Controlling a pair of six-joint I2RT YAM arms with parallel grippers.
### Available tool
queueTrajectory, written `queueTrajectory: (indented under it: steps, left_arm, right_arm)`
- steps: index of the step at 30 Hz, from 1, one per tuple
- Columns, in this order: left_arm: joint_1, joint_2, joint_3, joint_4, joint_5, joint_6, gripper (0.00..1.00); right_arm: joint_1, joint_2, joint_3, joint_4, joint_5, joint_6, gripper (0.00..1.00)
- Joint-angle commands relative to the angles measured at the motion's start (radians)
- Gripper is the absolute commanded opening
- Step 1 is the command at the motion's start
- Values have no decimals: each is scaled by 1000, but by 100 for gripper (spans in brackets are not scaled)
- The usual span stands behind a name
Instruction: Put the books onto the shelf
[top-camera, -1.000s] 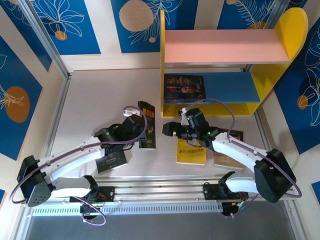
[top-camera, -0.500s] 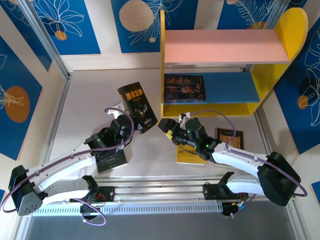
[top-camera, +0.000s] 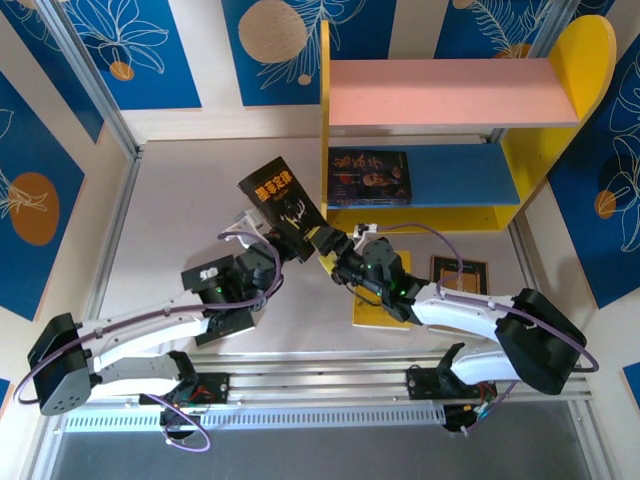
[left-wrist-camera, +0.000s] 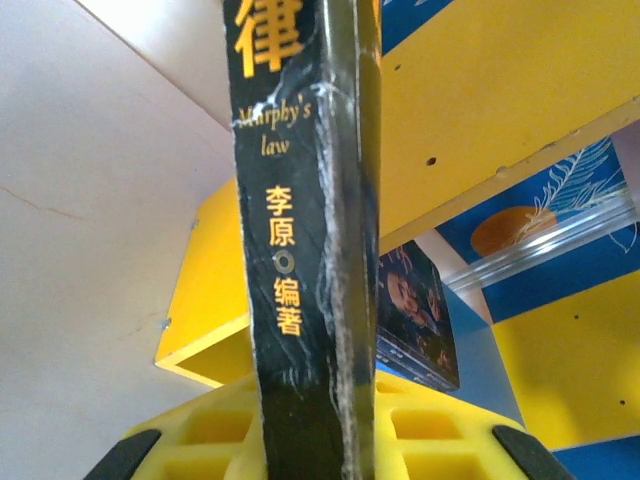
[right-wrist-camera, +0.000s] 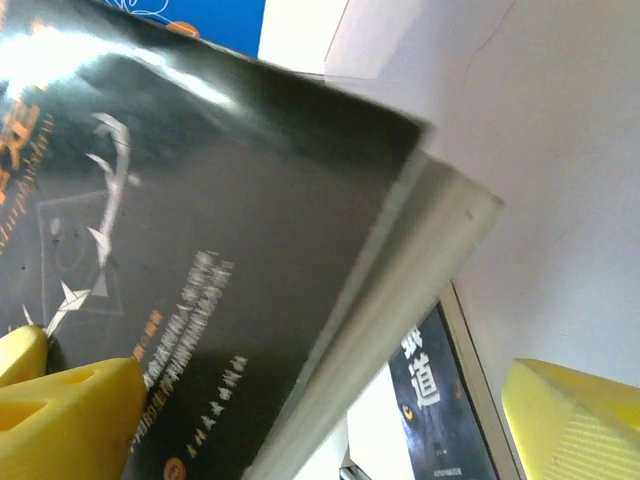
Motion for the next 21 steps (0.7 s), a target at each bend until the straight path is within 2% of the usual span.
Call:
queueTrajectory:
  steps: [1, 7, 11, 14, 21]
  left_arm:
    - [-45, -6, 8, 188, -43, -22, 0]
    - [-91, 1, -17, 240, -112, -23, 0]
    - [-107, 7, -39, 299, -138, -10, 0]
    - [-108, 1, -41, 306, -141, 16, 0]
    - [-108, -8, -79, 310, -119, -25, 0]
  right_arm:
    - [26, 22, 38, 92, 40, 31, 90]
    - [41, 24, 30, 112, 70, 52, 80]
    - [43, 0, 24, 84, 71, 82, 80]
    - [41, -33, 12, 66, 61, 91, 86]
    - [38, -118, 12, 8, 72, 74, 81]
